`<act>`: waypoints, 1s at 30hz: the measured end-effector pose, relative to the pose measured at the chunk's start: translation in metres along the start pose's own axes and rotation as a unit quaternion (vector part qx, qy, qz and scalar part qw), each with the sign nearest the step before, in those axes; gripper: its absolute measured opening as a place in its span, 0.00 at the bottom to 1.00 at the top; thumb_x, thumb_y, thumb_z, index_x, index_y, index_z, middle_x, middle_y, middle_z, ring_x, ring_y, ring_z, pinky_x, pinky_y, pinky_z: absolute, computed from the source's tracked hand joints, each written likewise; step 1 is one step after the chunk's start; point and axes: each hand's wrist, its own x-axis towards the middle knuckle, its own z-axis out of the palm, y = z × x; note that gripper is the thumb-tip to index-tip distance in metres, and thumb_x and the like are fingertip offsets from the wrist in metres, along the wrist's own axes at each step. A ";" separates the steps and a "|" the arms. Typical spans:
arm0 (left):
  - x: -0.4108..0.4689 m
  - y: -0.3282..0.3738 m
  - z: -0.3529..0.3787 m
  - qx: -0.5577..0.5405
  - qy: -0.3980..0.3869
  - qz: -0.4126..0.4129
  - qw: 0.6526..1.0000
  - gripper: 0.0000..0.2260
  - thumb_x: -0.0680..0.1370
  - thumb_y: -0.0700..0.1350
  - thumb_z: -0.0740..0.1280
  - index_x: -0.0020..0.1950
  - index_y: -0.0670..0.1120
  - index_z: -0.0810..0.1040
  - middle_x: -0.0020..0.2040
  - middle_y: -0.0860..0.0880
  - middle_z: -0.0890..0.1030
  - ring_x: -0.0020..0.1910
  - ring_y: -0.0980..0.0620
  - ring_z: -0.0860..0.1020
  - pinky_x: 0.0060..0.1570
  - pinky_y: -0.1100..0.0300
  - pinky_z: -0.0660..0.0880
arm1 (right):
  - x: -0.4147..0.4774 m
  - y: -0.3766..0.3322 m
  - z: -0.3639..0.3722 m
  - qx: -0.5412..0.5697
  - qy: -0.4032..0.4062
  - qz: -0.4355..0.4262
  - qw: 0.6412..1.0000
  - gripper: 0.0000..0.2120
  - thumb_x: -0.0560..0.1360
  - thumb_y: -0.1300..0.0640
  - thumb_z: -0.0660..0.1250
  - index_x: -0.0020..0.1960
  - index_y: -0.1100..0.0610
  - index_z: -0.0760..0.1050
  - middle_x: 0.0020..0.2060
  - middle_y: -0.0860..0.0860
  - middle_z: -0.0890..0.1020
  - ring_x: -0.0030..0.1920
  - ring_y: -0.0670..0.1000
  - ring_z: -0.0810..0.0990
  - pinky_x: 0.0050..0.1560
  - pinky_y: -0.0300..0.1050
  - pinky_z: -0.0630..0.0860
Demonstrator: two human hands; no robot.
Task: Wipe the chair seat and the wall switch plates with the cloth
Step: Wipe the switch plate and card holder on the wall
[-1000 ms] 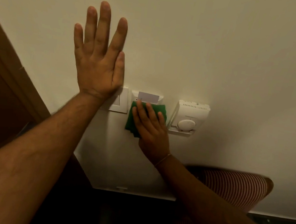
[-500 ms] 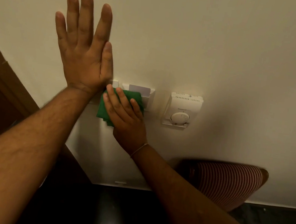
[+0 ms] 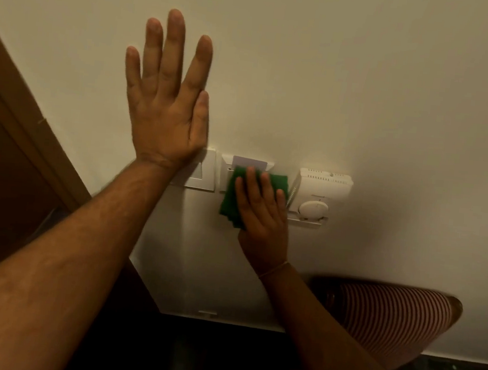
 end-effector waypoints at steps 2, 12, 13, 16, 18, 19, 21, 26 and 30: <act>0.000 0.001 0.001 0.000 -0.005 -0.001 1.000 0.29 0.91 0.55 0.48 0.91 0.57 0.41 0.88 0.38 0.52 0.89 0.51 0.35 0.88 0.41 0.40 | -0.010 0.005 0.002 0.001 -0.009 0.014 1.000 0.49 0.74 0.68 0.77 0.84 0.55 0.52 0.86 0.47 0.43 0.86 0.52 0.44 0.86 0.54 0.43; 0.000 0.000 0.002 0.003 0.010 0.004 1.000 0.29 0.91 0.54 0.49 0.92 0.54 0.44 0.88 0.38 0.53 0.90 0.51 0.36 0.89 0.44 0.38 | -0.002 -0.019 0.025 -0.017 -0.015 -0.058 0.998 0.28 0.87 0.67 0.50 0.85 0.55 0.52 0.86 0.48 0.46 0.86 0.52 0.45 0.85 0.54 0.41; 0.001 0.000 0.002 0.006 0.009 0.004 1.000 0.30 0.91 0.54 0.49 0.92 0.55 0.43 0.88 0.38 0.53 0.90 0.51 0.36 0.89 0.44 0.38 | -0.002 -0.018 0.024 -0.017 -0.031 -0.061 0.997 0.25 0.88 0.66 0.45 0.84 0.55 0.54 0.86 0.49 0.49 0.86 0.52 0.45 0.85 0.54 0.41; 0.002 0.001 -0.001 0.008 0.003 0.001 1.000 0.30 0.91 0.53 0.51 0.92 0.53 0.43 0.88 0.36 0.53 0.90 0.52 0.36 0.89 0.46 0.36 | -0.012 -0.010 0.022 -0.031 -0.076 -0.090 0.993 0.26 0.88 0.65 0.43 0.85 0.55 0.55 0.85 0.50 0.52 0.86 0.53 0.47 0.85 0.53 0.41; 0.003 0.003 -0.006 0.003 -0.002 -0.005 1.000 0.30 0.91 0.53 0.51 0.92 0.50 0.46 0.88 0.35 0.54 0.90 0.52 0.36 0.89 0.46 0.35 | -0.026 -0.002 0.018 -0.036 -0.108 -0.099 0.989 0.29 0.85 0.66 0.55 0.85 0.56 0.57 0.85 0.51 0.53 0.86 0.53 0.45 0.85 0.52 0.41; 0.003 0.004 -0.007 0.001 -0.004 -0.009 1.000 0.29 0.91 0.53 0.51 0.93 0.48 0.50 0.88 0.34 0.55 0.90 0.52 0.36 0.89 0.46 0.35 | -0.033 0.002 0.014 -0.030 -0.128 -0.090 0.987 0.32 0.81 0.65 0.62 0.84 0.56 0.59 0.85 0.52 0.55 0.86 0.54 0.45 0.85 0.52 0.41; 0.004 0.006 -0.010 0.001 -0.004 -0.014 1.000 0.28 0.91 0.52 0.51 0.92 0.47 0.58 0.87 0.33 0.56 0.90 0.52 0.35 0.89 0.47 0.35 | -0.047 0.008 0.005 -0.017 -0.153 -0.064 0.986 0.38 0.77 0.63 0.68 0.84 0.56 0.60 0.84 0.53 0.59 0.86 0.54 0.45 0.86 0.52 0.41; 0.006 0.008 -0.011 0.008 -0.007 -0.012 1.000 0.27 0.91 0.52 0.52 0.91 0.46 0.60 0.87 0.32 0.57 0.89 0.53 0.34 0.88 0.48 0.33 | -0.075 0.008 -0.019 -0.010 -0.174 -0.107 0.979 0.36 0.79 0.61 0.63 0.85 0.55 0.55 0.85 0.53 0.58 0.86 0.54 0.46 0.86 0.54 0.43; 0.009 0.011 -0.017 0.004 -0.020 -0.019 1.000 0.27 0.92 0.52 0.52 0.91 0.46 0.59 0.87 0.32 0.57 0.89 0.54 0.33 0.88 0.48 0.32 | -0.071 -0.002 -0.037 -0.014 -0.179 -0.120 0.976 0.31 0.79 0.65 0.57 0.82 0.56 0.65 0.83 0.53 0.63 0.84 0.55 0.57 0.85 0.54 0.52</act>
